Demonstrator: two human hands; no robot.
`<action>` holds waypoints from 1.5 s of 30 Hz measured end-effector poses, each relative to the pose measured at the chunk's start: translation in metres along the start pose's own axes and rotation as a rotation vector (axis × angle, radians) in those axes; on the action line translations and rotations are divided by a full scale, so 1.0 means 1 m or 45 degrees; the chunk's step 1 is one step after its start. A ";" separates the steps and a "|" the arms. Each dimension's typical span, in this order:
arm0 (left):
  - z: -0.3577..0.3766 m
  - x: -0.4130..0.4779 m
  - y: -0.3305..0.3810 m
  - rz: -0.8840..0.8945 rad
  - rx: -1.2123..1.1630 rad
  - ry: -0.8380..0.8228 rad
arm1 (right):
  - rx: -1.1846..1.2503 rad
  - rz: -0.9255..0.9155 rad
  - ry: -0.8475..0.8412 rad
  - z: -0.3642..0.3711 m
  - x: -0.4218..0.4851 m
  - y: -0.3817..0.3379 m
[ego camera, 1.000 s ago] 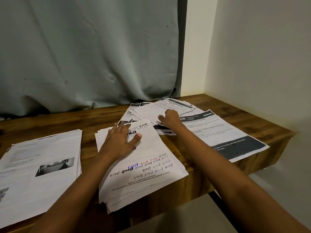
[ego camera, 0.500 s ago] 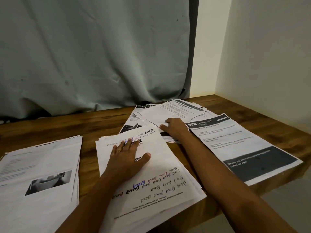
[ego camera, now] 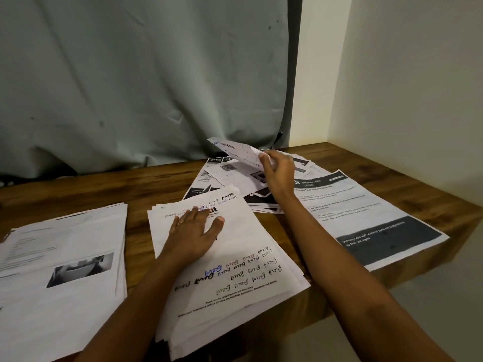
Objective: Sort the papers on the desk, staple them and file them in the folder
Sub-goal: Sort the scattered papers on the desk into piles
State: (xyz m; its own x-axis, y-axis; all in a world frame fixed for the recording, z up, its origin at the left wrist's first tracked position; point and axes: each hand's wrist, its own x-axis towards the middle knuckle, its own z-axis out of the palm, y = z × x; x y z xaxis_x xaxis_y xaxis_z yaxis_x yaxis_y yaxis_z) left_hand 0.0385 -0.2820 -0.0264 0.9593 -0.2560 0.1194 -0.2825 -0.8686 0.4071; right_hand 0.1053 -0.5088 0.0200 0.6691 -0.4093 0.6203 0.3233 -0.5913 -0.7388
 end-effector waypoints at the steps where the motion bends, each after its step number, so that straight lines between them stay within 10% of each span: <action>1: -0.003 -0.003 0.001 -0.027 -0.165 0.050 | 0.050 -0.060 -0.008 -0.007 0.000 -0.006; 12: -0.022 0.005 -0.007 -0.443 -1.729 0.545 | 0.208 0.185 -0.780 -0.079 -0.092 -0.031; 25: -0.011 -0.014 0.004 -0.076 -0.345 0.444 | -0.373 0.572 -0.513 -0.059 -0.110 -0.044; 45: -0.069 -0.067 -0.038 0.050 -0.429 0.549 | 0.309 0.793 -0.149 -0.061 -0.093 -0.066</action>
State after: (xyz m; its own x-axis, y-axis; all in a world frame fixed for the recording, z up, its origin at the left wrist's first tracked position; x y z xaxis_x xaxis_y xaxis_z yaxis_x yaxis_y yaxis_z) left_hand -0.0146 -0.2023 0.0122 0.8813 -0.0273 0.4719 -0.3705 -0.6597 0.6538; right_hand -0.0186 -0.4745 0.0271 0.8429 -0.5368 0.0373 -0.0141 -0.0913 -0.9957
